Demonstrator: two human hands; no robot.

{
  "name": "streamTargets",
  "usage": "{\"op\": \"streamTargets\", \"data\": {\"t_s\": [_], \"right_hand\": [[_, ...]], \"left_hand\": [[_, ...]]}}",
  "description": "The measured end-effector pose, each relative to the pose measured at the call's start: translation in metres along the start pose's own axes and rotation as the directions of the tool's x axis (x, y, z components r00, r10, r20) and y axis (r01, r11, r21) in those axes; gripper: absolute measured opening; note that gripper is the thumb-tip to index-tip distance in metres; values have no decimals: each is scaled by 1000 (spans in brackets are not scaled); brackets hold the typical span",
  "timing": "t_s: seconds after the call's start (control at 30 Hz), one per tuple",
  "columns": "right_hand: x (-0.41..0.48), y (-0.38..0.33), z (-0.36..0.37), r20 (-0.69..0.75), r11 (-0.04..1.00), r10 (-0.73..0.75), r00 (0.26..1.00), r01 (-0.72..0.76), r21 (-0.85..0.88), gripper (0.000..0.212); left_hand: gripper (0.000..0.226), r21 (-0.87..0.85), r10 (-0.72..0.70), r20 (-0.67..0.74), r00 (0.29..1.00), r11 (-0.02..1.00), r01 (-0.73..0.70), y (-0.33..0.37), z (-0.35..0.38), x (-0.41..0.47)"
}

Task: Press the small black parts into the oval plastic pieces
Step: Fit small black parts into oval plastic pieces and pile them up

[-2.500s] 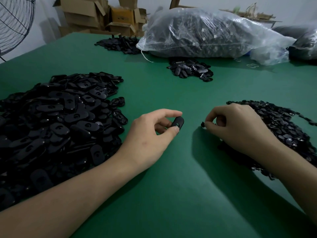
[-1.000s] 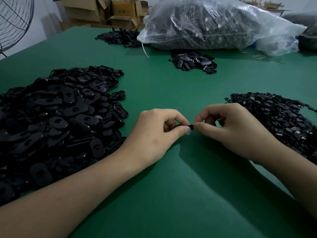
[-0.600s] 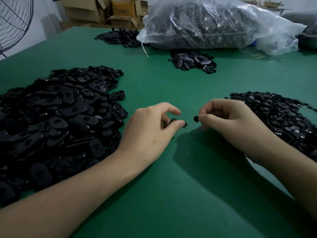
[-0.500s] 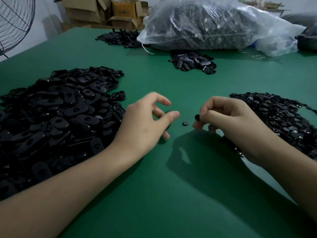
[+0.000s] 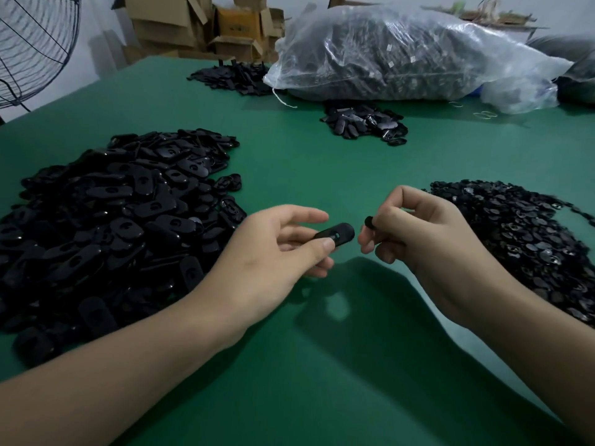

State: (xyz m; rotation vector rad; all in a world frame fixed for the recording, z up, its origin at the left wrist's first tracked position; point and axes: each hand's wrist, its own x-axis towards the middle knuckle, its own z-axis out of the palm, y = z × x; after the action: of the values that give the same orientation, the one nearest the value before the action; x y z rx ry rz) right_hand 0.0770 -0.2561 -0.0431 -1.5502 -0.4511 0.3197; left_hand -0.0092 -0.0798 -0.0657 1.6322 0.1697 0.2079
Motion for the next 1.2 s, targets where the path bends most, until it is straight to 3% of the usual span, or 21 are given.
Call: {"op": "streamTargets", "data": {"t_s": [0.33, 0.43, 0.6, 0.9, 1.2], "right_hand": [[-12, 16, -2, 47, 981, 57, 997, -65, 185, 13], [-12, 17, -5, 108, 970, 100, 989, -121, 209, 37], [-12, 17, -9, 149, 961, 121, 981, -154, 231, 25], [-15, 12, -8, 238, 942, 144, 961, -206, 263, 23], [-16, 8, -4, 301, 943, 174, 938, -246, 224, 20]], "left_hand": [[30, -120, 76, 39, 996, 990, -70, -6, -14, -9], [32, -165, 70, 60, 996, 984, -60, -5, -14, -10], [32, -173, 88, 55, 995, 982, -77, -7, -15, -9], [28, -11, 146, 48, 988, 989, -146, -7, -15, -10], [24, -109, 104, 94, 990, 990, -94, -7, -14, -9]]}}
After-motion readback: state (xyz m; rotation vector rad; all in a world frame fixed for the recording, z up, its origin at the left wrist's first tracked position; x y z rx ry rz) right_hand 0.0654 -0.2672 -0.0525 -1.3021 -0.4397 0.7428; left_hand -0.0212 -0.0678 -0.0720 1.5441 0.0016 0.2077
